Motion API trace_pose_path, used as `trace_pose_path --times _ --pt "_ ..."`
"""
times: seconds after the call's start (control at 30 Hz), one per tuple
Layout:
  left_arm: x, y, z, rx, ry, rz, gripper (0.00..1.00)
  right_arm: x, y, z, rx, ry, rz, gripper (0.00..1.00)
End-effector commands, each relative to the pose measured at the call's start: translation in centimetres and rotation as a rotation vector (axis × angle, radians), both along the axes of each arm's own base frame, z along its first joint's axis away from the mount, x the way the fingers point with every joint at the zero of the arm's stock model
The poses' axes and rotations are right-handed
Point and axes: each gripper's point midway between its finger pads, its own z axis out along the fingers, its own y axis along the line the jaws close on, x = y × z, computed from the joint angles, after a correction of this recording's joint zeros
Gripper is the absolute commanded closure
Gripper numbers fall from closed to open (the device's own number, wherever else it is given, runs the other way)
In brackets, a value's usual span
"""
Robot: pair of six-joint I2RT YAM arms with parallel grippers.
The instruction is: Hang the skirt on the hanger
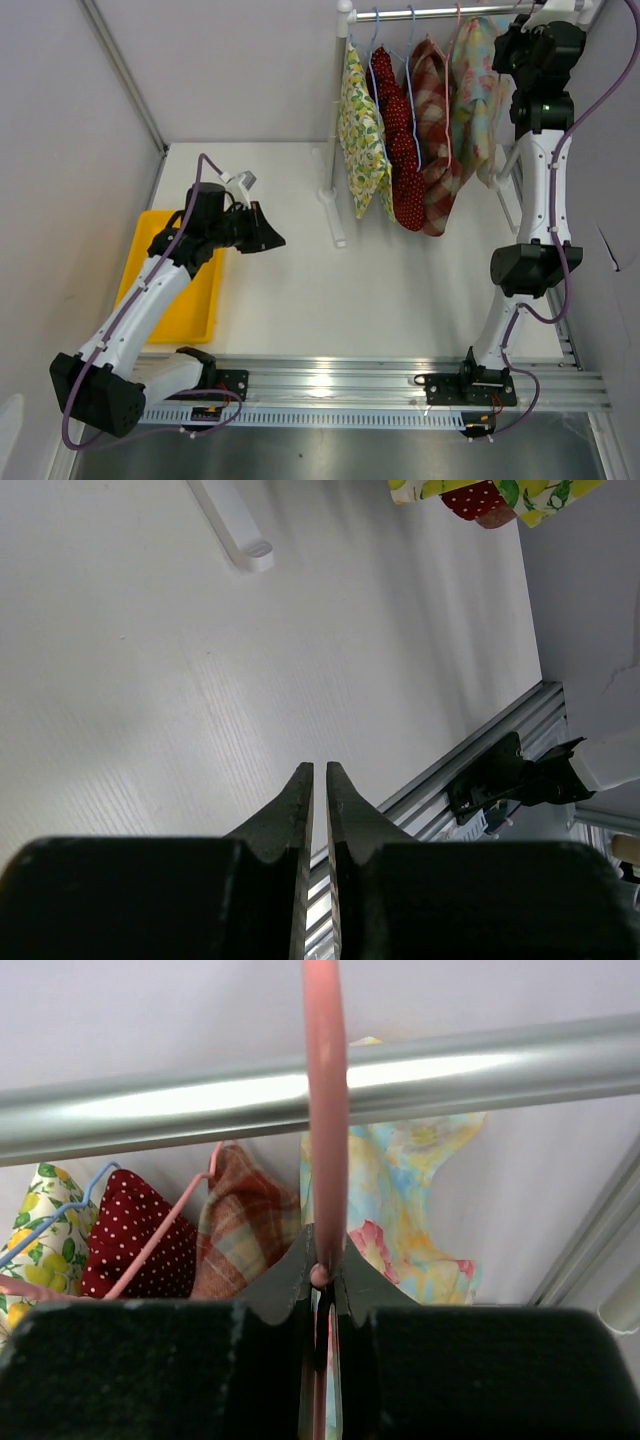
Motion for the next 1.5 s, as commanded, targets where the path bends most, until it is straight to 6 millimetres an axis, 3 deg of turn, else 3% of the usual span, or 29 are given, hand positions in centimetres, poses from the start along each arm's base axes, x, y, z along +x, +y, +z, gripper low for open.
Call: trace_pose_path --times 0.0,0.13,0.17,0.23,0.67,1.03,1.27,1.47 --pt "0.3 -0.5 0.5 -0.013 -0.038 -0.024 0.87 -2.5 0.0 7.1 -0.020 -0.212 -0.012 1.00" --pt "0.3 -0.5 0.3 -0.011 -0.033 -0.025 0.87 -2.1 0.2 7.7 -0.008 -0.239 -0.011 1.00" --pt "0.4 -0.5 0.3 -0.010 -0.034 -0.026 0.87 -1.2 0.1 6.8 0.000 -0.221 -0.011 1.00" --pt "0.4 -0.5 0.3 -0.009 -0.035 -0.027 0.87 -0.9 0.3 7.1 0.006 -0.232 -0.002 1.00" --pt "0.2 -0.2 0.4 0.000 -0.034 -0.014 0.87 3.5 1.1 1.8 0.015 -0.150 0.006 1.00" --pt "0.1 -0.2 0.5 -0.002 -0.033 -0.010 0.86 4.7 1.6 -2.1 0.023 -0.055 0.007 1.00" --pt "-0.1 -0.2 0.7 -0.007 -0.035 -0.013 0.86 4.4 1.9 -3.7 0.020 -0.009 0.000 1.00" --pt "-0.4 -0.1 0.8 -0.010 -0.039 -0.012 0.86 4.0 1.9 -4.0 0.023 0.008 -0.004 1.00"
